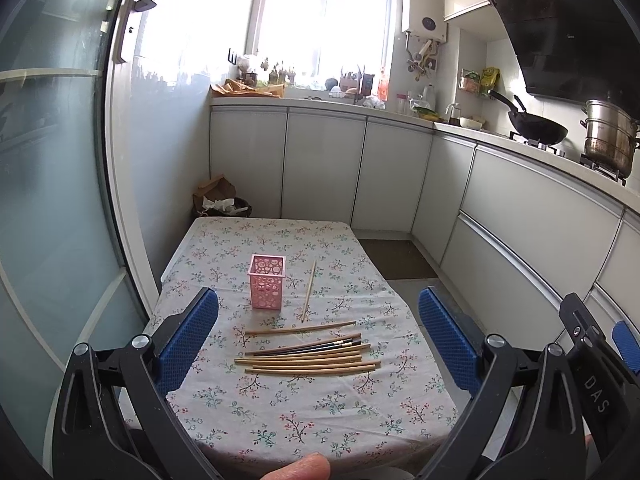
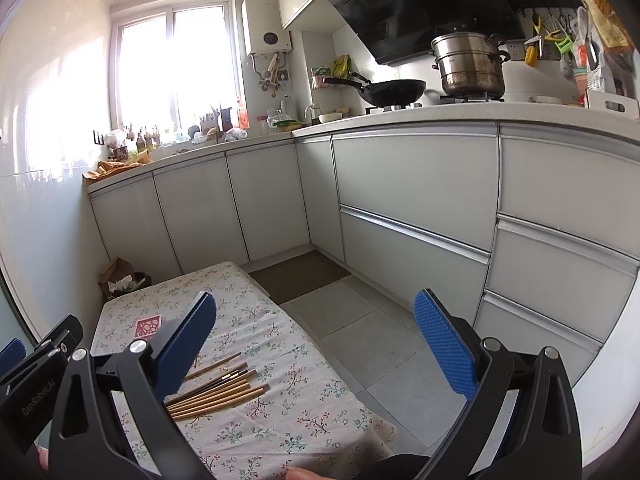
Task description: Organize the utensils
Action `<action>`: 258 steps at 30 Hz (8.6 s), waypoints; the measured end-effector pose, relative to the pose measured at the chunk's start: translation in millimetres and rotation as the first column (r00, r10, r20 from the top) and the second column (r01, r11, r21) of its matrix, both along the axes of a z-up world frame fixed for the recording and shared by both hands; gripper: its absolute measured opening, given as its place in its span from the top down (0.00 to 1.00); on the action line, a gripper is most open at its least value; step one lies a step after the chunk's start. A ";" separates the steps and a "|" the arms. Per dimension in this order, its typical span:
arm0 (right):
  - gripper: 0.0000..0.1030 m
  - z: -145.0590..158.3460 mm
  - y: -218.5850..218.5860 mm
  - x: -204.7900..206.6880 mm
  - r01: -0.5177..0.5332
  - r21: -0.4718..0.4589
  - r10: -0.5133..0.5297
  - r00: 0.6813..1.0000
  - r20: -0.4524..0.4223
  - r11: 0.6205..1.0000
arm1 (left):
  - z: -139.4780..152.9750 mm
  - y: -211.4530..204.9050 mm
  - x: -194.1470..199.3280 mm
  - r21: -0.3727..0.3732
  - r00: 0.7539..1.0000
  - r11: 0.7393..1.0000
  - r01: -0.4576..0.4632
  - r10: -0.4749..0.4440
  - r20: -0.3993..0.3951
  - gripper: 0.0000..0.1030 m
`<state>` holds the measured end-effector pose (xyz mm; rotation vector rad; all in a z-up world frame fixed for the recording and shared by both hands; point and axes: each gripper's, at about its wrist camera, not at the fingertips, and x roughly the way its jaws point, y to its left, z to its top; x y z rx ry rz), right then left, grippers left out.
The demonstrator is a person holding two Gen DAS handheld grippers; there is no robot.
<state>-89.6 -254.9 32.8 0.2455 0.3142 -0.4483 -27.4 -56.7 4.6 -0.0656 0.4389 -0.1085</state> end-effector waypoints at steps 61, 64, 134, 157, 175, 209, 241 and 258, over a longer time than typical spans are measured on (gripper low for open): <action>0.06 -244.7 -99.2 210.3 -0.078 0.622 0.372 0.856 -0.359 0.779 | -237.9 -67.6 483.5 0.131 0.656 0.947 0.294 -0.101 -0.748 0.94; 0.06 -252.3 -96.0 213.5 -0.046 0.635 0.372 0.842 -0.391 0.771 | -199.1 -62.8 444.2 0.102 0.710 0.936 0.337 -0.181 -0.680 0.94; 0.93 -220.1 -32.5 251.7 -0.039 0.601 0.339 0.854 -0.394 0.798 | 50.8 94.4 136.0 -0.186 0.901 0.888 0.422 -0.387 0.195 0.94; 0.92 -26.7 35.1 295.6 -0.429 0.058 0.404 0.882 0.244 0.902 | 9.0 85.0 249.7 -0.075 0.965 0.995 0.072 -0.050 0.257 0.93; 0.92 -69.9 101.7 377.3 -0.526 0.057 0.501 0.833 0.235 0.848 | -47.9 113.1 304.3 -0.135 0.974 0.991 0.005 0.025 0.224 0.39; 0.18 -53.8 111.9 334.8 -0.411 -0.035 0.411 0.893 0.184 0.911 | 37.4 139.5 222.8 -0.175 0.910 0.981 -0.083 0.147 0.387 0.07; 0.06 -214.4 -35.1 194.0 -0.219 0.232 0.288 0.901 -0.326 0.948 | -157.4 -102.9 304.6 0.334 0.686 0.657 0.676 -0.396 -0.611 0.07; 0.06 -217.3 -26.3 202.4 -0.272 0.167 0.313 0.895 -0.319 0.948 | -266.3 -127.1 365.2 0.175 0.376 0.565 0.807 -0.262 -0.889 0.45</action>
